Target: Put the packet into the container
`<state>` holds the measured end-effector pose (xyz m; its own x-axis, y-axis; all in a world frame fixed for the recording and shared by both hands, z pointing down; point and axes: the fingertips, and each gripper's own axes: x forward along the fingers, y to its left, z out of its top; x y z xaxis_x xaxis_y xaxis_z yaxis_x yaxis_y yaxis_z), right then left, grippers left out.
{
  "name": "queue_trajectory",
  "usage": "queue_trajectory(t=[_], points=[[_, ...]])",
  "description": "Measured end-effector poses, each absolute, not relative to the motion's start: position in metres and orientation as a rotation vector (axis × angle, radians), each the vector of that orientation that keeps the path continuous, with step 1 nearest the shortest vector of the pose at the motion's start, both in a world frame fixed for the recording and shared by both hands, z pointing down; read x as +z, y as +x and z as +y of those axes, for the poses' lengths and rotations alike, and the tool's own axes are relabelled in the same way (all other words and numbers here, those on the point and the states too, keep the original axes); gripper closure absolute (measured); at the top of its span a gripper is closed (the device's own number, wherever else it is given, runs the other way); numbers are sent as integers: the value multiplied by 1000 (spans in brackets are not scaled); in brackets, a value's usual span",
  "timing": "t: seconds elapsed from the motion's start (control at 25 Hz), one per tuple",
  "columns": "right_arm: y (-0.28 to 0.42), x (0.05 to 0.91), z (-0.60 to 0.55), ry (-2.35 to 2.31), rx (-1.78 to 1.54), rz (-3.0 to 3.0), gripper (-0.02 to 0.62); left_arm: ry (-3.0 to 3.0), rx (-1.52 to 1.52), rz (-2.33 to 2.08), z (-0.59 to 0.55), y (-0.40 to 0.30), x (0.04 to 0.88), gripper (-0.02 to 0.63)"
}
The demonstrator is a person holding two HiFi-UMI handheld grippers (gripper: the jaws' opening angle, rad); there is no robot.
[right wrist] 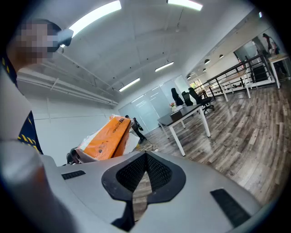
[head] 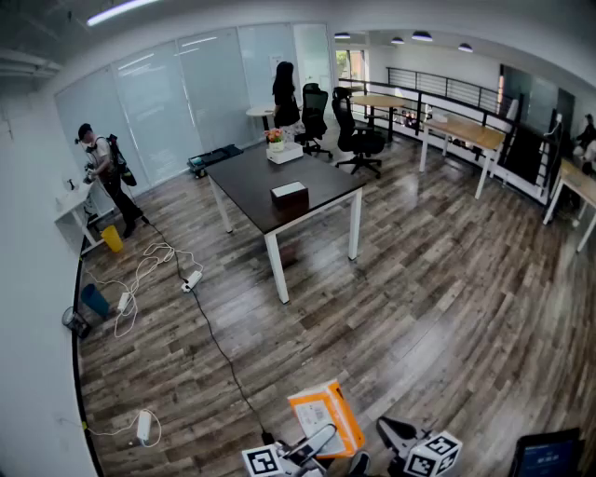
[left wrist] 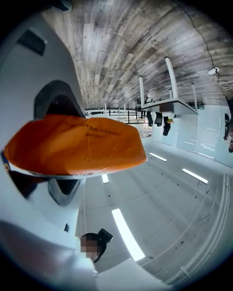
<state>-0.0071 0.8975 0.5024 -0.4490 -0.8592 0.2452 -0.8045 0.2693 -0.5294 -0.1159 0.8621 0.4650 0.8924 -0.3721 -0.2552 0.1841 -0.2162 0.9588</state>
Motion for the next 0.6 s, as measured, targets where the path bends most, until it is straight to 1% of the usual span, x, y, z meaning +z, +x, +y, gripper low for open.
queue_trajectory(t=[0.16, 0.6], points=[[21, 520, 896, -1619, -896, 2476, 586, 1721, -514, -150, 855, -98, 460, 282], [60, 509, 873, -1534, -864, 2455, 586, 1768, -504, -210, 837, -59, 463, 282]])
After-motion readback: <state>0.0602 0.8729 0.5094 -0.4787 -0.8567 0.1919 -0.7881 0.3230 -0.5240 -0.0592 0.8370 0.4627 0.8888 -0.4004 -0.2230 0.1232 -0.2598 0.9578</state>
